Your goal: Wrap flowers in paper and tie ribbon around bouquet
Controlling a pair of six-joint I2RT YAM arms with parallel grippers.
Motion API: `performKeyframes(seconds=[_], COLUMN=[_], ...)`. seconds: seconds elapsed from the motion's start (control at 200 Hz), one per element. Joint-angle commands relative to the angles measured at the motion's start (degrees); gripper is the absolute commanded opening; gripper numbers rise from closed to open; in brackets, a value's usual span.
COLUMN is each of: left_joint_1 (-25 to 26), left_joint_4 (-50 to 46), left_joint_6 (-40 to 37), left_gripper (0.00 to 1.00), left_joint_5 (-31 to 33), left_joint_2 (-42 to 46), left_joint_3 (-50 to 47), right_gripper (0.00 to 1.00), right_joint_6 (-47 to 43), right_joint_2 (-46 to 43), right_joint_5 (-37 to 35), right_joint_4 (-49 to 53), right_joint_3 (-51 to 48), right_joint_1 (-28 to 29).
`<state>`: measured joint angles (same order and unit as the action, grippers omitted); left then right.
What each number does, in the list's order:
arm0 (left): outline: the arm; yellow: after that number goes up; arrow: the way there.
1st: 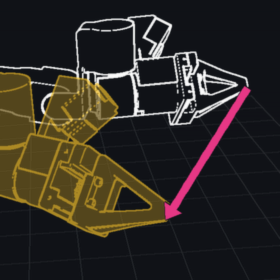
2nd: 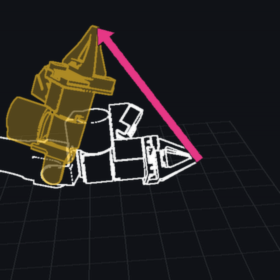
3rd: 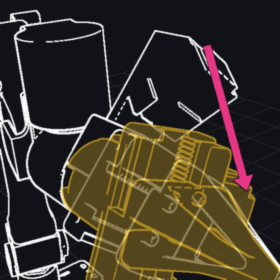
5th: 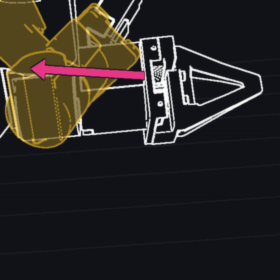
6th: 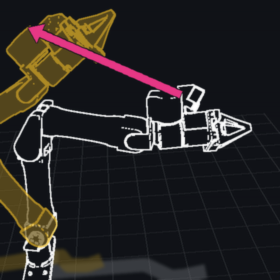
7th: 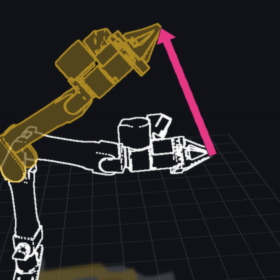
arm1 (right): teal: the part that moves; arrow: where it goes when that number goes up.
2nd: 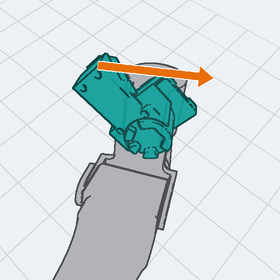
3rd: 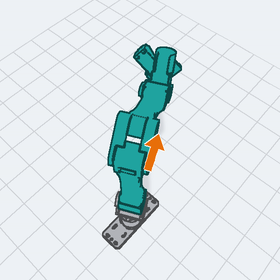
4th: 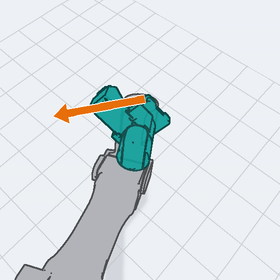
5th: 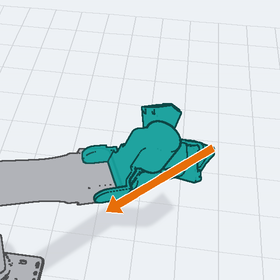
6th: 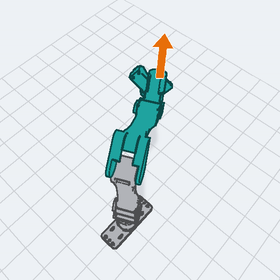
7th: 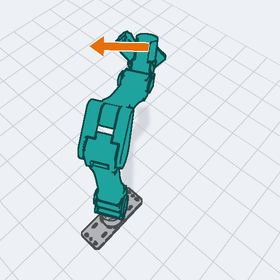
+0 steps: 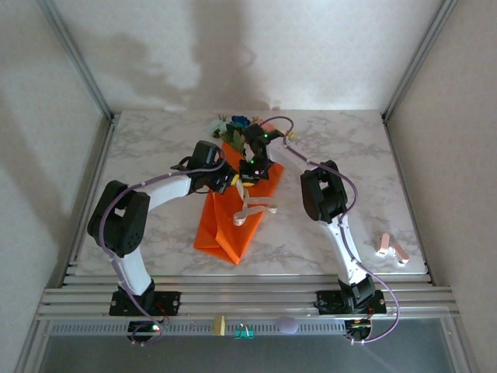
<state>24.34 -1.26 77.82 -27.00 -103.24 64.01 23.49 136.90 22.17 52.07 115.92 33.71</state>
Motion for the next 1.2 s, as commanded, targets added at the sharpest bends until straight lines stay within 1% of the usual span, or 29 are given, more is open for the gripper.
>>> performKeyframes(seconds=[0.0,0.145,0.23,0.295,0.38,0.445,0.531,0.586,0.641,0.696,0.816,0.956,1.006,1.106,1.141,1.196], left_joint_1=[0.5,0.5,0.4,0.4,0.3,0.3,0.2,0.0,-0.4,-0.8,-1.5,-2.0,-2.2,-2.3,-2.3,-2.3], left_joint_4=[-0.9,-5.6,-8.9,-10.4,-10.6,-10.4,-10.2,-10.6,-10.6,-10.7,-10.5,-10.4,-10.3,-10.3,-10.2,-10.0], left_joint_6=[-1.2,-3.0,-4.5,-5.4,-6.0,-6.1,-6.1,-6.5,-6.8,-7.1,-7.5,-8.0,-8.2,-8.1,-8.0,-8.0], left_gripper=[0.00,0.00,0.00,0.00,0.00,0.00,0.00,0.00,0.00,0.00,0.00,0.00,0.00,0.00,0.00,0.00], left_joint_5=[0.6,1.7,2.8,3.6,4.3,4.1,3.9,3.9,3.9,3.7,3.0,1.2,0.7,0.3,0.3,0.1], left_joint_2=[0.3,1.1,1.8,2.4,3.3,3.6,4.0,4.1,4.3,4.3,4.1,2.6,2.1,1.6,1.5,1.3], left_joint_3=[1.6,1.6,1.3,1.1,0.6,0.1,-0.3,-0.2,-0.3,-0.2,-0.1,0.6,0.8,1.3,1.4,1.6], right_gripper=[0.05,0.14,0.18,0.19,0.23,0.30,0.40,0.48,0.52,0.54,0.60,0.62,0.64,0.65,0.65,0.65], right_joint_6=[1.1,1.5,1.7,2.0,2.3,3.1,3.5,2.0,-0.5,-3.2,-7.9,-10.7,-11.2,-11.6,-11.7,-11.8], right_joint_2=[-6.3,-9.6,-10.1,-9.8,-11.3,-14.1,-18.7,-21.8,-24.0,-25.3,-26.7,-26.3,-27.0,-26.6,-26.3,-25.4], right_joint_5=[2.2,-0.7,-0.2,0.8,-1.0,-1.8,-0.2,-0.1,-1.0,-2.6,-8.4,-12.3,-14.9,-20.1,-20.4,-19.9], right_joint_4=[-4.5,-4.9,-4.7,-3.8,-4.3,-7.5,-14.0,-17.6,-19.3,-20.7,-24.1,-25.5,-26.5,-26.0,-26.5,-26.7], right_joint_3=[-5.7,-7.0,-6.0,-5.2,-7.2,-11.5,-17.8,-21.6,-24.4,-27.4,-33.0,-35.3,-36.4,-36.3,-36.3,-35.5], right_joint_1=[1.4,1.3,1.2,1.1,1.0,0.7,0.6,1.5,3.0,4.3,6.8,8.3,8.8,8.8,10.1,10.5])
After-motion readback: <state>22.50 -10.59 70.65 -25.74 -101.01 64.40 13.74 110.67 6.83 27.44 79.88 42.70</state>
